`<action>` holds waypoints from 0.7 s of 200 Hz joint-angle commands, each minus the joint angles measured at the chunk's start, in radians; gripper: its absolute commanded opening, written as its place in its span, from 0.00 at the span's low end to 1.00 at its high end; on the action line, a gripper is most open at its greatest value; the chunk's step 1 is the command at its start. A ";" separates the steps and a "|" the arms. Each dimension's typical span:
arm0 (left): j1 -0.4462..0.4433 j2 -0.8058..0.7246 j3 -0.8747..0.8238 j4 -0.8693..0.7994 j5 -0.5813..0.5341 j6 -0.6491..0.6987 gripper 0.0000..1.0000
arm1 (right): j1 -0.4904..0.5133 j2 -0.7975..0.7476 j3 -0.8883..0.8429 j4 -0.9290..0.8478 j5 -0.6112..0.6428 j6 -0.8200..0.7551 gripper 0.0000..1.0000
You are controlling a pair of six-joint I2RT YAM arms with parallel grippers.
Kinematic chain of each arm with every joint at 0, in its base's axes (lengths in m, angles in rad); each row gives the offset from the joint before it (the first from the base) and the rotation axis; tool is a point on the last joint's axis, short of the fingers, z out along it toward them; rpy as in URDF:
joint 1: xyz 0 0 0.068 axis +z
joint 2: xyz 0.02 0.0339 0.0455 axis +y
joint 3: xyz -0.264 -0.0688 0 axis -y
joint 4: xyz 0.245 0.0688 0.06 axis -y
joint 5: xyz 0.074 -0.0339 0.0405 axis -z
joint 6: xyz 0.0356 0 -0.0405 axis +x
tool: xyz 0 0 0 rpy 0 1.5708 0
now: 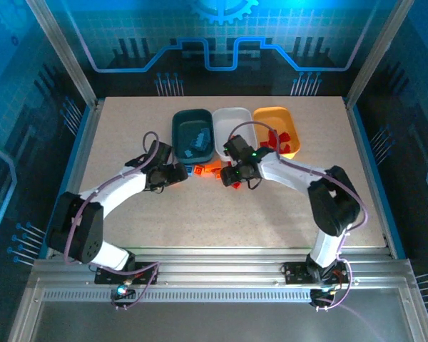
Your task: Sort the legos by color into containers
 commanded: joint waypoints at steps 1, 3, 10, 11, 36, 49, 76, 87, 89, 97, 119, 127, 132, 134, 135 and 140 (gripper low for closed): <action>0.018 -0.074 -0.011 0.015 0.048 0.013 0.89 | 0.009 0.049 0.060 -0.050 0.075 -0.089 0.68; 0.020 -0.080 -0.012 0.014 0.049 0.015 0.90 | 0.010 0.056 0.066 -0.053 0.072 -0.091 0.68; 0.027 -0.100 -0.019 0.011 0.055 0.020 0.90 | 0.010 0.080 0.085 -0.064 0.068 -0.097 0.68; 0.027 -0.103 -0.021 0.010 0.056 0.022 0.90 | 0.010 0.083 0.087 -0.065 0.068 -0.097 0.68; 0.048 -0.168 -0.042 -0.007 0.073 0.032 0.90 | 0.020 0.156 0.123 -0.085 0.075 -0.115 0.66; 0.055 -0.200 -0.052 -0.017 0.076 0.037 0.91 | 0.027 0.179 0.123 -0.087 0.088 -0.122 0.64; 0.065 -0.252 -0.073 -0.032 0.081 0.042 0.90 | 0.043 0.169 0.088 -0.065 0.048 -0.126 0.60; 0.067 -0.267 -0.081 -0.034 0.081 0.040 0.91 | 0.045 0.167 0.077 -0.064 0.015 -0.123 0.58; 0.067 -0.269 -0.082 -0.034 0.081 0.040 0.91 | 0.045 0.166 0.075 -0.065 0.012 -0.123 0.57; 0.069 -0.275 -0.084 -0.035 0.082 0.039 0.90 | 0.047 0.166 0.066 -0.066 0.013 -0.122 0.54; 0.069 -0.286 -0.088 -0.040 0.092 0.031 0.91 | 0.061 0.129 0.031 -0.062 0.043 -0.100 0.37; 0.069 -0.290 -0.089 -0.039 0.096 0.029 0.91 | 0.065 0.102 0.015 -0.060 0.055 -0.088 0.31; 0.069 -0.293 -0.091 -0.037 0.098 0.027 0.91 | 0.066 0.082 0.006 -0.059 0.058 -0.080 0.29; 0.069 -0.294 -0.092 -0.037 0.099 0.028 0.91 | 0.066 0.075 0.002 -0.058 0.059 -0.076 0.28; 0.069 -0.294 -0.092 -0.037 0.100 0.028 0.91 | 0.066 0.070 0.001 -0.058 0.060 -0.074 0.27; 0.069 -0.297 -0.096 -0.036 0.102 0.027 0.91 | 0.067 0.049 -0.007 -0.057 0.062 -0.067 0.26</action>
